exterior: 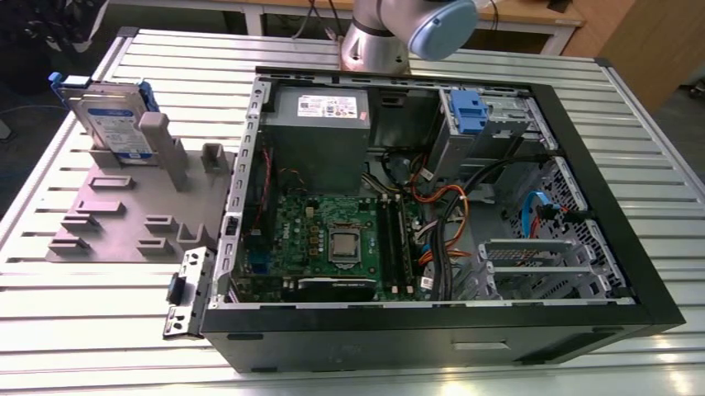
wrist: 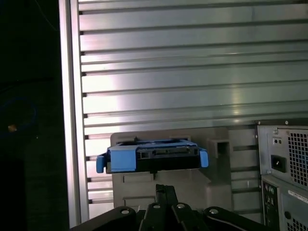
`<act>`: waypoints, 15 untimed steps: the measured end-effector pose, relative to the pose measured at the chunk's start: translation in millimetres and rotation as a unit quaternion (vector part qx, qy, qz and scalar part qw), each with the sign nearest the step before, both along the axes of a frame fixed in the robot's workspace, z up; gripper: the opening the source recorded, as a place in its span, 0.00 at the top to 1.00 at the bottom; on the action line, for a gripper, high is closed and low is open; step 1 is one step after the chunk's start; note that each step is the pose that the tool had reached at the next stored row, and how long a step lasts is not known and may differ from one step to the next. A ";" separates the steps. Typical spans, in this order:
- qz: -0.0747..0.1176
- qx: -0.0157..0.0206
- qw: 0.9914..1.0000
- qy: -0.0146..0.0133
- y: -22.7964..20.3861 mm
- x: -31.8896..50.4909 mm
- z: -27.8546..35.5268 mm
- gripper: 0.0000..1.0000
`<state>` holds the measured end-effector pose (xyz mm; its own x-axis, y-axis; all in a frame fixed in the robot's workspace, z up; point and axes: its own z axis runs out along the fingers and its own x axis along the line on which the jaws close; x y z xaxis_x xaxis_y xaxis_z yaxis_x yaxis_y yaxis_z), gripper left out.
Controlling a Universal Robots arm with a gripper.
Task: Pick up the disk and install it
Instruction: 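Reach for the disk, then pick up the disk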
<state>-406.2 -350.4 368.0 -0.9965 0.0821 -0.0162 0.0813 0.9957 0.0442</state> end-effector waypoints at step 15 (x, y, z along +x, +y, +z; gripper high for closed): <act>0.000 -0.005 1.000 0.000 13.6 -34.1 -11.1 0.89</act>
<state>-440.3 -336.7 356.9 -0.9964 0.0828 -0.0163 0.0822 0.9960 0.0350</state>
